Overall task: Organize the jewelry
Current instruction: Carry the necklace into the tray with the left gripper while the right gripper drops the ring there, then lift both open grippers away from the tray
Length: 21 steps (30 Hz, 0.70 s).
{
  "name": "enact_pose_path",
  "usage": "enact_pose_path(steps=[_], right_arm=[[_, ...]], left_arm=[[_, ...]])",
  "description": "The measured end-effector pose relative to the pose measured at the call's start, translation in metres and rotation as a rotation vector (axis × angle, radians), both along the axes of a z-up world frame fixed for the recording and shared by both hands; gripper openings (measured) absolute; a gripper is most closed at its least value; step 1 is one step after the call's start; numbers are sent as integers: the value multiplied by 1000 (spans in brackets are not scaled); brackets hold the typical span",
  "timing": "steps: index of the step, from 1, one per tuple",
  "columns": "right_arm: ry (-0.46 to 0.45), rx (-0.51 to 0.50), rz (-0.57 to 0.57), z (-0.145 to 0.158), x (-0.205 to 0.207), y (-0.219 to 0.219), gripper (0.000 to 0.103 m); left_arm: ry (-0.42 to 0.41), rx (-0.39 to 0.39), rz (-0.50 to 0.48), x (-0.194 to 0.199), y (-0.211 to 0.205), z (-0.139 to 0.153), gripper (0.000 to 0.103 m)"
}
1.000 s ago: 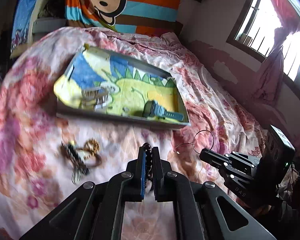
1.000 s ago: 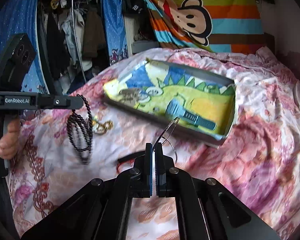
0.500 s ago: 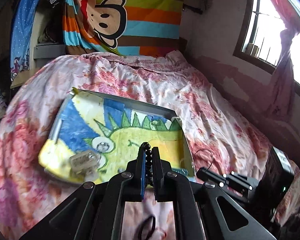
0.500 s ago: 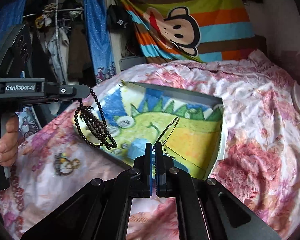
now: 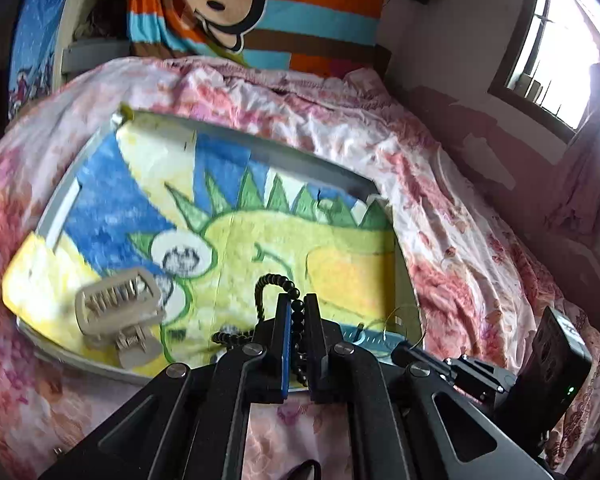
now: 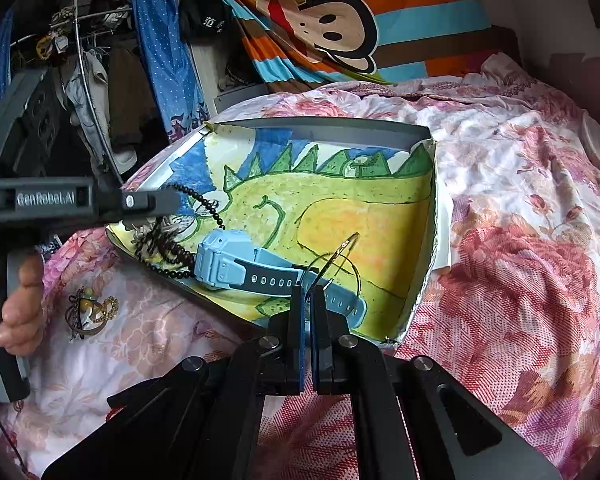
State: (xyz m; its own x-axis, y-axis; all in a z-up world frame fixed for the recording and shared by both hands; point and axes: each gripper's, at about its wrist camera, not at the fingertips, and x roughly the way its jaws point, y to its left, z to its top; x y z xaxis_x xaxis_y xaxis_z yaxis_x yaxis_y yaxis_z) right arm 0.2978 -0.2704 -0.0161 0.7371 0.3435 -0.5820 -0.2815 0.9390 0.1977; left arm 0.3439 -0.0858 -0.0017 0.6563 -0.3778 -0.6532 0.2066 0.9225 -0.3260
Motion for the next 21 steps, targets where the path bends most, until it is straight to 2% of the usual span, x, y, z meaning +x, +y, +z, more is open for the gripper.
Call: enact_pose_path(steps=[8, 9, 10, 11, 13, 15, 16, 18, 19, 20, 21], right_arm=[[24, -22, -30, -1, 0, 1, 3], [27, -22, -35, 0, -1, 0, 4], [29, -22, -40, 0, -1, -1, 4], [33, -22, -46, 1, -1, -1, 4], [36, -21, -59, 2, -3, -3, 5], [36, -19, -70, 5, -6, -5, 9], [32, -18, -75, 7, -8, -5, 14], [11, -16, -84, 13, -15, -5, 29], [-1, -15, -88, 16, -19, -4, 41], [-15, -11, -90, 20, -22, -3, 48], [-29, -6, -92, 24, -26, -3, 49]], left_arm=[[71, 85, 23, -3, 0, -17, 7], [81, 90, 27, -3, 0, -18, 13], [88, 88, 34, -4, 2, -19, 25], [90, 82, 43, -5, 4, -19, 32], [72, 49, 75, -10, 11, -16, 65], [46, 8, 102, -16, 18, -11, 73], [42, -2, 109, -19, 21, -8, 74], [31, 6, 123, -25, 23, -1, 76], [21, 16, 130, -29, 24, 3, 79], [1, 29, 139, -34, 25, 7, 82], [-15, 36, 146, -37, 26, 10, 86]])
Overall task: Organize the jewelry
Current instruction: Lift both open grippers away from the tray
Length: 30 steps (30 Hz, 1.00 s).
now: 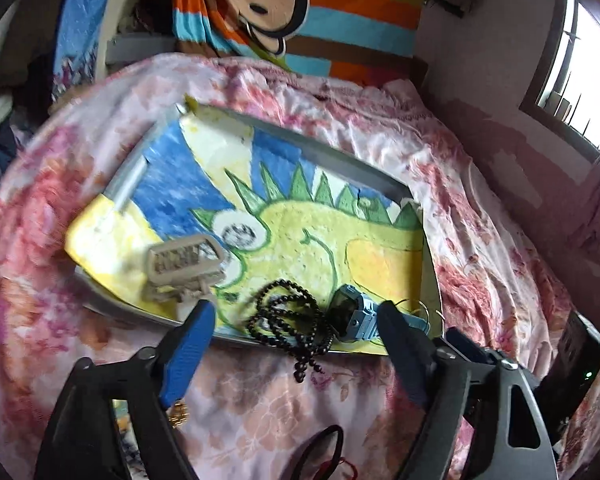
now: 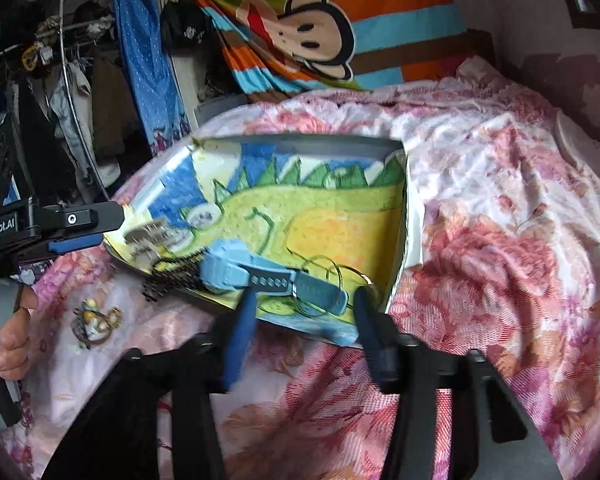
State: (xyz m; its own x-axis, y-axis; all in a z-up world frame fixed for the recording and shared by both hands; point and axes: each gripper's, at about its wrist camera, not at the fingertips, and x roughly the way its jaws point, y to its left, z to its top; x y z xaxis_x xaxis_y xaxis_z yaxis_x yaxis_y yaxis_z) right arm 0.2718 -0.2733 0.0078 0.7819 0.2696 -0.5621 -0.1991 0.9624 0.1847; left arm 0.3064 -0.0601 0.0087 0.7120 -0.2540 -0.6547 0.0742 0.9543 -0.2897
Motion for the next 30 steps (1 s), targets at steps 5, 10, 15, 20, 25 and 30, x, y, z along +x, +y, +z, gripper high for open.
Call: enact_pose_path(steps=[5, 10, 15, 20, 25, 30], right_arm=[[-72, -12, -25, 24, -24, 4, 64], [-177, -8, -50, 53, -59, 5, 84], [-287, -15, -84, 76, -99, 11, 92], [-370, -21, -85, 88, -132, 23, 99], [-401, -35, -71, 91, -162, 33, 99], [-421, -62, -67, 88, -190, 40, 99]], left_arm=[[-99, 33, 57, -28, 9, 22, 100], [-173, 75, 108, -58, 19, 40, 102], [-255, 95, 123, -95, 27, 52, 103], [-330, 112, 112, -133, 34, 55, 103], [-367, 125, 124, -167, 42, 52, 103], [-382, 141, 144, -196, 51, 46, 103]])
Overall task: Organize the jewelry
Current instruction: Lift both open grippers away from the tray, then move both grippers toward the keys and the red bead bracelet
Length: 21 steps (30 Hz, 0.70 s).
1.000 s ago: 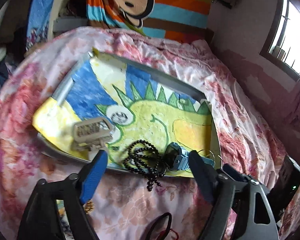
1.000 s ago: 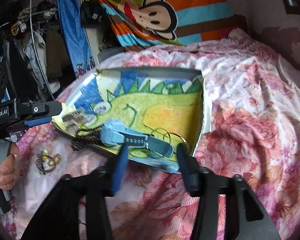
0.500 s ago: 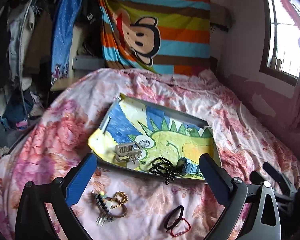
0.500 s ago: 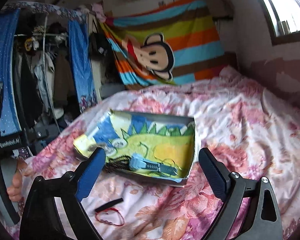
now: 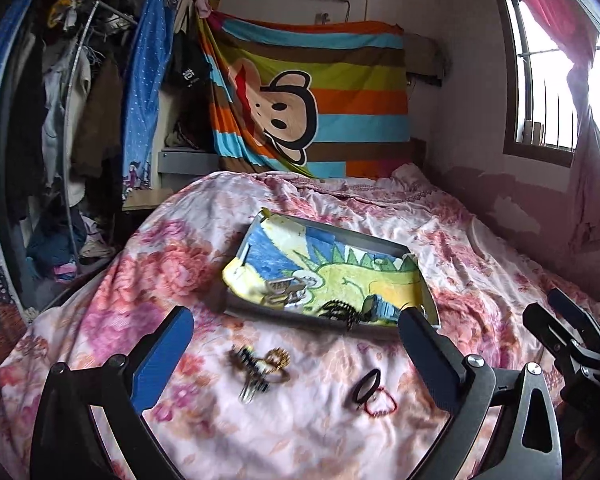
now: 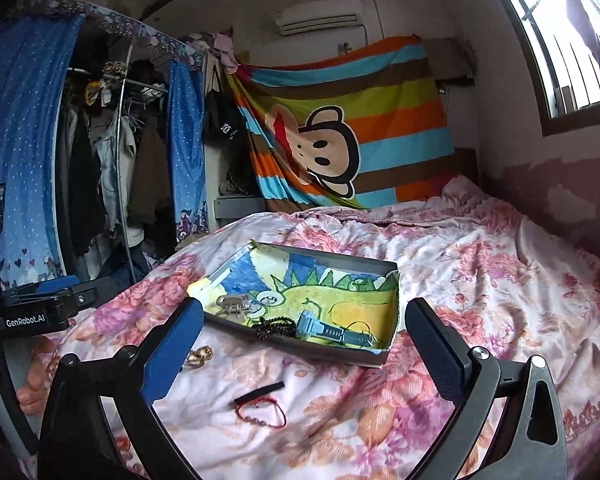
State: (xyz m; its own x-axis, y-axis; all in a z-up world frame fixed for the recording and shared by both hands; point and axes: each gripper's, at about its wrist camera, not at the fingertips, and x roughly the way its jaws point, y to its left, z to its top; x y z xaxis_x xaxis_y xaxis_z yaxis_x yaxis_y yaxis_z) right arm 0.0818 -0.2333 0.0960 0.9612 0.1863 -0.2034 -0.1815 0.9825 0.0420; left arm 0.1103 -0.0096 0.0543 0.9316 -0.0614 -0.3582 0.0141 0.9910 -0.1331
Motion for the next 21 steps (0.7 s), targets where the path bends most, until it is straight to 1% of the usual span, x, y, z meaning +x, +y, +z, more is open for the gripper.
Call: enact_pose_path(steps=[4, 12, 15, 21], right_arm=[[5, -8, 16, -3, -18, 2, 99], [28, -35, 23, -10, -43, 0, 99], [38, -48, 23, -12, -50, 0, 99], [71, -56, 28, -20, -57, 1, 99]], left_arm=[[-7, -6, 12, -20, 8, -7, 103], [1, 21, 19, -46, 22, -16, 103], [14, 27, 29, -55, 28, -24, 103], [36, 7, 62, -69, 39, -44, 103]])
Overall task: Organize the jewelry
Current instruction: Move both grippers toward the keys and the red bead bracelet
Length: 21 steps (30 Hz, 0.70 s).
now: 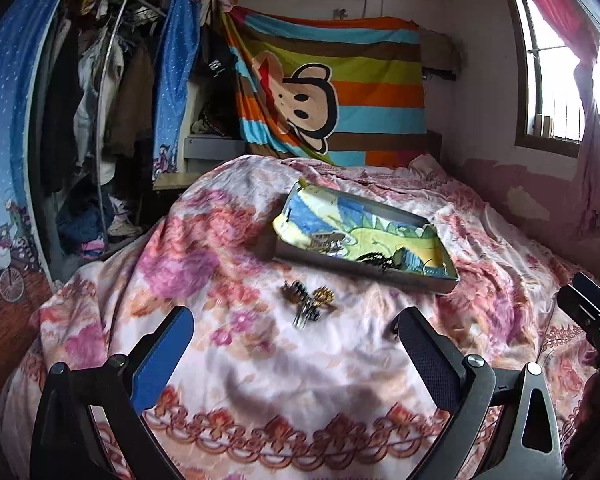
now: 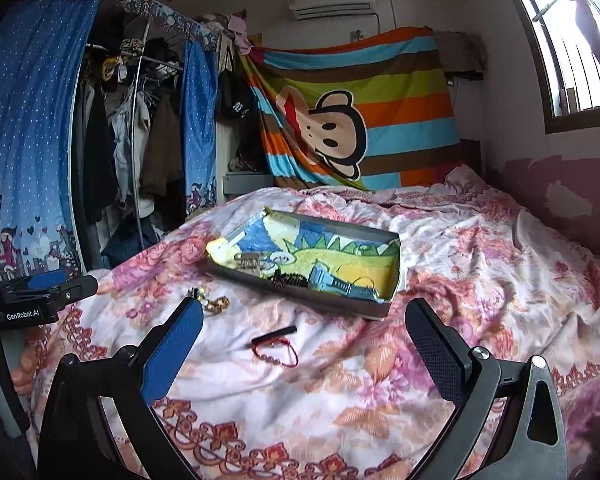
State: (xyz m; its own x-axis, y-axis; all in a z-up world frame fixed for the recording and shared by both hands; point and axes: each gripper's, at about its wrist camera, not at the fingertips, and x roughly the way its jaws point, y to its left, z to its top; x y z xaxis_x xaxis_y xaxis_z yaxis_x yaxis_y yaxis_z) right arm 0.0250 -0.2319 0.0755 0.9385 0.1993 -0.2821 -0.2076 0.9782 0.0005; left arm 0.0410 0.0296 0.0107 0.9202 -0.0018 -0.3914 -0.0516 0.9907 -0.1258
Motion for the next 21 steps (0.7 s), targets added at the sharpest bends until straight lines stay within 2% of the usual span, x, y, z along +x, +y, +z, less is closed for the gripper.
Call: enact_pose_path(steps=[8, 13, 21], right_arm=[[94, -34, 22, -22, 10, 9, 99], [221, -56, 55, -44, 27, 16, 99], [266, -88, 78, -56, 31, 25, 99]], left_arm=[[26, 0, 22, -10, 4, -12, 103], [72, -3, 30, -3, 9, -20, 103], [124, -24, 43, 5, 14, -29, 103]])
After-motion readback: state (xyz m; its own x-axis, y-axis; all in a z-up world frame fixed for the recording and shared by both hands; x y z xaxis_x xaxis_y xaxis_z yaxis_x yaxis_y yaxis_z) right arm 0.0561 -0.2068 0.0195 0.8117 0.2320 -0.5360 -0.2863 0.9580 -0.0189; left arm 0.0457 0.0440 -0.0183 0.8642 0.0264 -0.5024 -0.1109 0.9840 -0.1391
